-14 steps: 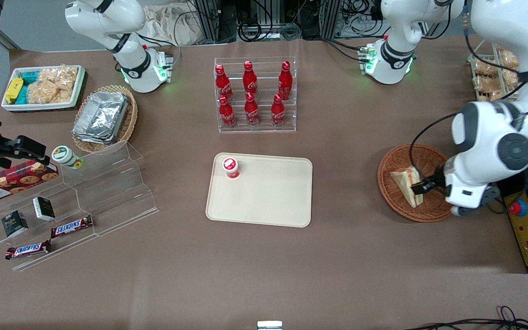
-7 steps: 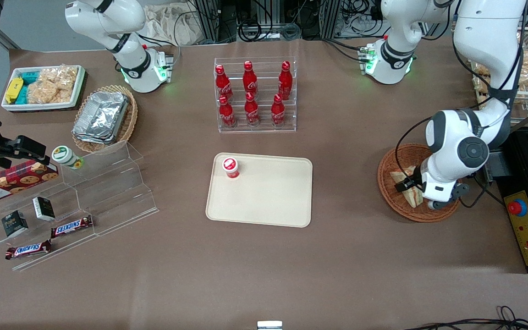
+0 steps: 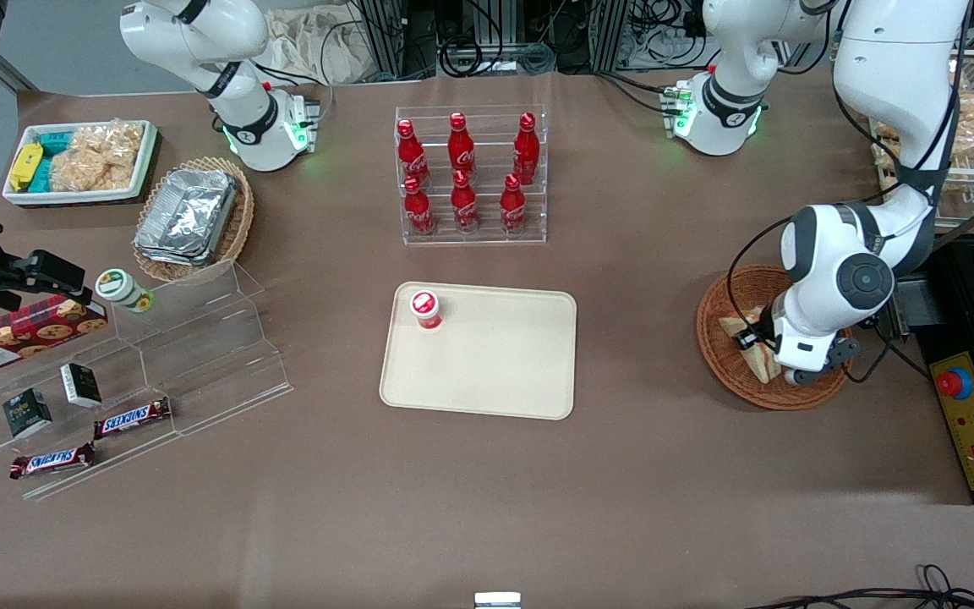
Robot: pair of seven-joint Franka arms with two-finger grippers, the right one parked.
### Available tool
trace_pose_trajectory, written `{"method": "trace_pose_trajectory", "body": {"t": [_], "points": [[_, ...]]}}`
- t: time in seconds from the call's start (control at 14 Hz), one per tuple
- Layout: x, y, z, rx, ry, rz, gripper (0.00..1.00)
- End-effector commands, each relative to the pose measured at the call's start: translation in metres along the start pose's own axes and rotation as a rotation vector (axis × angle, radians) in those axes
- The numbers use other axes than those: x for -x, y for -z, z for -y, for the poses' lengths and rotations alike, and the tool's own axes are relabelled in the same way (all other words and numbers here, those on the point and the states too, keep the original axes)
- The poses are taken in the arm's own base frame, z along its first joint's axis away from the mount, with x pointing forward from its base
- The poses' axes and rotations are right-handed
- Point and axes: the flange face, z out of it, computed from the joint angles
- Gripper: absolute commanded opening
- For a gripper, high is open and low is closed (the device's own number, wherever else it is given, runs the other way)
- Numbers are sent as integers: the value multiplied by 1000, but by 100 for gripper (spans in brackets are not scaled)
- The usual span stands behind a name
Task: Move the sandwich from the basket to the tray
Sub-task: 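Close the left gripper on the sandwich and lift it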
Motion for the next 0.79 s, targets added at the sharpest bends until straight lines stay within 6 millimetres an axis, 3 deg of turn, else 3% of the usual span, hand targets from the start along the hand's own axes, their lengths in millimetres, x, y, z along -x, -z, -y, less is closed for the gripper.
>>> {"method": "trace_pose_trajectory", "body": {"t": [0.0, 0.36, 0.5, 0.71], "points": [[-9, 63, -2, 25, -3, -55, 19], [-25, 226, -13, 33, -7, -65, 19], [-9, 290, -27, 19, -39, -39, 19], [34, 360, -51, -2, -101, 1, 19]]}}
